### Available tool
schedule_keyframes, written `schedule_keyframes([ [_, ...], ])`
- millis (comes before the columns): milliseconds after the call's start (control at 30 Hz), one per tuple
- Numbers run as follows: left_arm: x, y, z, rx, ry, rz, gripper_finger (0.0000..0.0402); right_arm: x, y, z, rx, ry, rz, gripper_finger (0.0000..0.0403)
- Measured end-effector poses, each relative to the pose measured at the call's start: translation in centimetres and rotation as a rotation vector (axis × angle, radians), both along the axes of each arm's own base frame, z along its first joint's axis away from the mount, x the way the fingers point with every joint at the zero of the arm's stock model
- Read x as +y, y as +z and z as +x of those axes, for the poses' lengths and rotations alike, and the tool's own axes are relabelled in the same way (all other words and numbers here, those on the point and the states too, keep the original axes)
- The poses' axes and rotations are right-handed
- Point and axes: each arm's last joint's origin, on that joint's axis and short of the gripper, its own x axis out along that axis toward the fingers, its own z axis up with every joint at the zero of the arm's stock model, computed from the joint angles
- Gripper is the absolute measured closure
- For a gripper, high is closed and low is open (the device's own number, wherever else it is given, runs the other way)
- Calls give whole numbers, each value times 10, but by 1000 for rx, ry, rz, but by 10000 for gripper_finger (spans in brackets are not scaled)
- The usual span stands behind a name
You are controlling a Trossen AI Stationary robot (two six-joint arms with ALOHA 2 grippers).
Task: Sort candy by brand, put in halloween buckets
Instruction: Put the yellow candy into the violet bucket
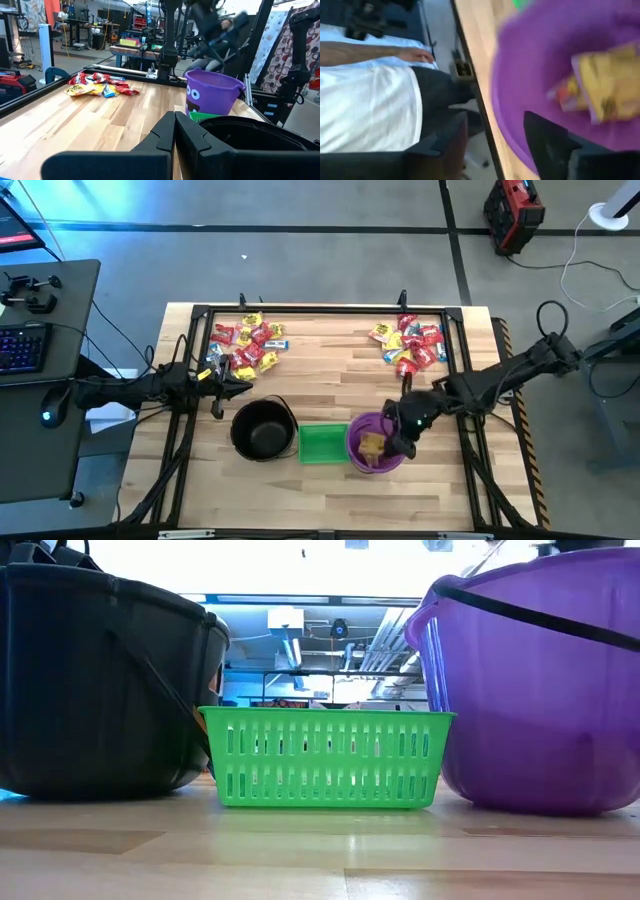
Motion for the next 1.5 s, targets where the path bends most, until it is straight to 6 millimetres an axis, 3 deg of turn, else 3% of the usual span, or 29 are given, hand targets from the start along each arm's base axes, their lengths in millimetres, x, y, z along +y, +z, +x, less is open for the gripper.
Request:
schedule_keyframes([
  [133, 0, 0, 0, 0, 0, 0, 402, -35, 41, 10, -105, -119, -214, 196],
  [267, 0, 0, 0, 0, 0, 0, 402, -95, 57, 11, 42, -382, -478, 195],
  [367, 0, 0, 0, -1, 0, 0, 401, -148, 38, 13, 241, -562, -510, 195],
  [533, 0, 0, 0, 0, 0, 0, 401, -228, -15, 17, 512, -714, -528, 195],
  [633, 0, 0, 0, 0, 0, 0, 401, -261, -39, 22, 560, -799, -536, 195],
  [733, 0, 0, 0, 0, 0, 0, 401, -281, -59, 28, 574, -835, -519, 195],
  [900, 0, 0, 0, 0, 0, 0, 401, -284, -69, 42, 521, -767, -457, 195],
  [1000, 0, 0, 0, 0, 0, 0, 401, -273, -53, 53, 386, -680, -466, 195],
  [1067, 0, 0, 0, 0, -1, 0, 401, -263, -34, 65, 198, -638, -469, 195],
  [1133, 0, 0, 0, 0, -1, 0, 402, -253, -16, 83, -16, -598, -454, 195],
  [1200, 0, 0, 0, 0, -1, 0, 402, -241, -10, 99, -106, -581, -430, 195],
  [1500, 0, 0, 0, 0, -1, 0, 402, -204, -31, 208, -153, -501, -286, 195],
])
